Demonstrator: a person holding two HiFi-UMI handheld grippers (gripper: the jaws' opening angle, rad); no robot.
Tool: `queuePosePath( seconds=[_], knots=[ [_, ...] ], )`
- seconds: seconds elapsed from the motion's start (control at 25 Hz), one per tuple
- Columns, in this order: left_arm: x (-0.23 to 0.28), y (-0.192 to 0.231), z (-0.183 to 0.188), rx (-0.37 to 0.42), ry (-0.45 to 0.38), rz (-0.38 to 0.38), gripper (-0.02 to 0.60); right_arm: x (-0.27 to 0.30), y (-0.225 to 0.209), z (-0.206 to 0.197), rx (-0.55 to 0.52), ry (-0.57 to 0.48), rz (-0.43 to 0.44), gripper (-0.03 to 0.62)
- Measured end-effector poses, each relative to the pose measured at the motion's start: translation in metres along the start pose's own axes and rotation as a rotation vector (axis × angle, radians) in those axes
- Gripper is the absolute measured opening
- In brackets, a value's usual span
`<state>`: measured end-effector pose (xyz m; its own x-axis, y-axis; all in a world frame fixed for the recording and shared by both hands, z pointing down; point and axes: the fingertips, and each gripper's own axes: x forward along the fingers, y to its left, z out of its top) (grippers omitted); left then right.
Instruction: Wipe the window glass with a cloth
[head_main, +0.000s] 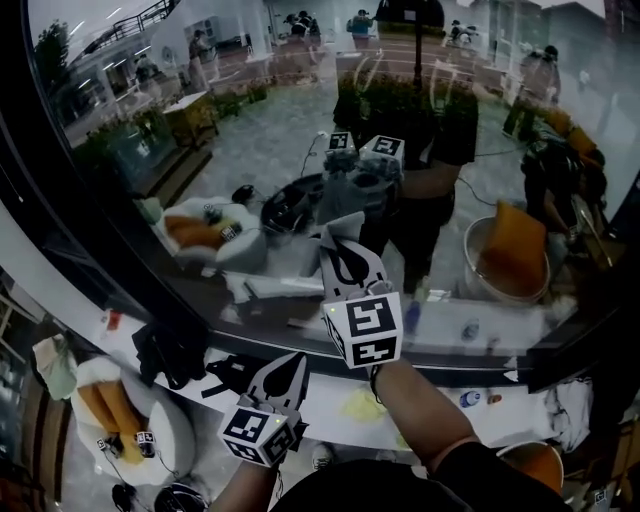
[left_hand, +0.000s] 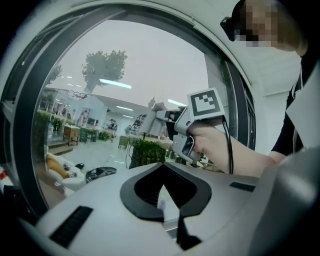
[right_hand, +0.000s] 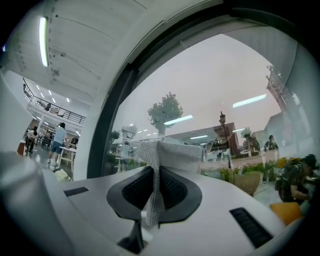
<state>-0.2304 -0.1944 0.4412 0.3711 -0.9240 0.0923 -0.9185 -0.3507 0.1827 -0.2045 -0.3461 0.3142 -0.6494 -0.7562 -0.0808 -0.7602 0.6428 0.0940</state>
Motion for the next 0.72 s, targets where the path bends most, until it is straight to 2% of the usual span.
queuePosePath(
  seconds=[0.2, 0.56, 0.72],
  knots=[
    [0.002, 0.022, 0.000, -0.006, 0.006, -0.063, 0.006, 0.016, 0.000, -0.005, -0.014, 0.019, -0.063, 0.043],
    [0.020, 0.030, 0.011, -0.012, 0.008, -0.198, 0.006, 0.021, -0.023, -0.008, -0.015, 0.033, -0.193, 0.043],
    [0.026, 0.038, -0.005, 0.048, 0.038, -0.267, 0.006, 0.019, -0.026, -0.010, -0.032, 0.035, -0.227, 0.043]
  ],
)
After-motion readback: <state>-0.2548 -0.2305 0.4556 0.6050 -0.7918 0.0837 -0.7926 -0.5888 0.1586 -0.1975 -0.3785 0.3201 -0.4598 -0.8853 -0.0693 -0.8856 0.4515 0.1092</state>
